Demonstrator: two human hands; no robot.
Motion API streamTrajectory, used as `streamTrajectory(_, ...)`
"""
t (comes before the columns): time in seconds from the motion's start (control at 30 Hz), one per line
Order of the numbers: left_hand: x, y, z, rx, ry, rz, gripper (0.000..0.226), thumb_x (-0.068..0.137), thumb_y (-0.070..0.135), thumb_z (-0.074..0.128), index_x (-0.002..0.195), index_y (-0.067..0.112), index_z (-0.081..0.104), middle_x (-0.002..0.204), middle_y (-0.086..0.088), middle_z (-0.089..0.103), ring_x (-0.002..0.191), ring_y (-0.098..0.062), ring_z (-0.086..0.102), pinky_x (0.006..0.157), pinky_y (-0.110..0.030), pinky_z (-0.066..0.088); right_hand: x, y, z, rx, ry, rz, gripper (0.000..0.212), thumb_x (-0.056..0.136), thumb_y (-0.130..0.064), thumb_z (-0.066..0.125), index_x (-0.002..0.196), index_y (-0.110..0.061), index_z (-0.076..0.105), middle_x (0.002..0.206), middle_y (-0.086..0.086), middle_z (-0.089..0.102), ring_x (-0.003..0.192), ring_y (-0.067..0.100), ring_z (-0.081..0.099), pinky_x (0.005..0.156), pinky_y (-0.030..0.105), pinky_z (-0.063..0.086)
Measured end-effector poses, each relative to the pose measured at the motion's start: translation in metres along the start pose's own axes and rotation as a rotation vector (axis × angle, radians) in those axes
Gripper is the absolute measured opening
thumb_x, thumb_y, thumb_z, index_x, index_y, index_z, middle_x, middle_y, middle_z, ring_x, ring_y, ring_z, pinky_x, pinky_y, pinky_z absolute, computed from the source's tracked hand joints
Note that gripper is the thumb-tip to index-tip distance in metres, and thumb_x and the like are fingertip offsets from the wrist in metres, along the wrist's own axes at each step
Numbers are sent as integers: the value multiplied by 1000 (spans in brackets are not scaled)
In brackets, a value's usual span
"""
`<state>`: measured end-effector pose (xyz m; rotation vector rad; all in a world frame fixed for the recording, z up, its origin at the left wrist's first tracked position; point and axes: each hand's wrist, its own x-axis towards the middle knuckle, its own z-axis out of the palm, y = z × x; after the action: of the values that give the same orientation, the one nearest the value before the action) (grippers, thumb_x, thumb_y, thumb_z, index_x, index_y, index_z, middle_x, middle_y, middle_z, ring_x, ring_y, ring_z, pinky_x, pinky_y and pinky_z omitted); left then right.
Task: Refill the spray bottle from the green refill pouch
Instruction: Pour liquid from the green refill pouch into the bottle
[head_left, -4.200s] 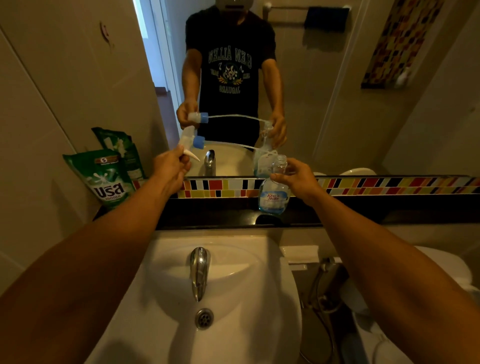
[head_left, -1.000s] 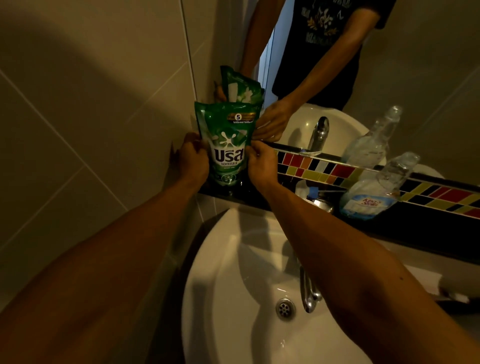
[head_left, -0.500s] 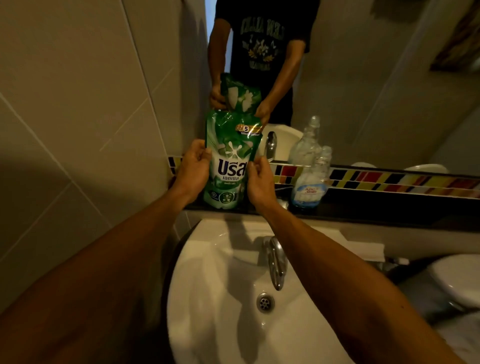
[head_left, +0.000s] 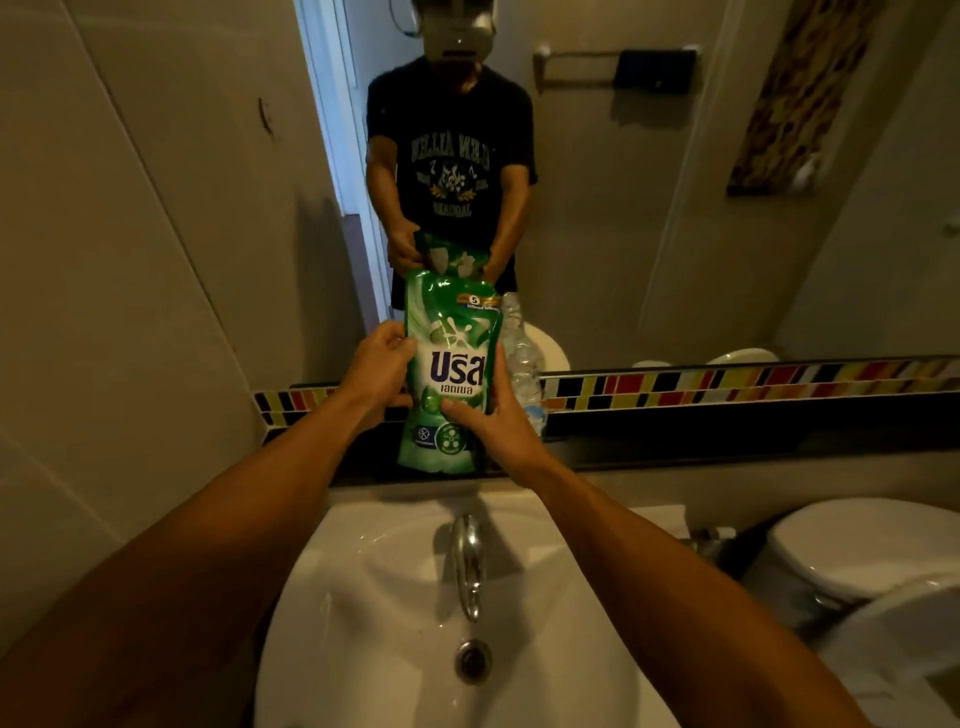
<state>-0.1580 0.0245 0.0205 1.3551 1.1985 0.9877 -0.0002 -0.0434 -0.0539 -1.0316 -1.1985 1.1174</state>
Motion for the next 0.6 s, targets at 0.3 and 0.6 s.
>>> streamTrajectory(0.3,-8,20,14,170,-14,110,37,100,5,48,127,30,47,101,-10,68,88,-22,70,51,-27,56,-12,2,-14,54,-27,-1,110,94,-14,77,164,-46,-1,147,2,62,128,22,66,103,55,55)
streamTrajectory(0.6,-17,31,23,318,-17,97,56,99,0,50,148,24,37,85,-8,64,79,-21,68,58,-33,55,-21,2,-22,41,-27,51,111,95,-24,75,163,-45,-9,154,1,53,135,22,59,105,52,55)
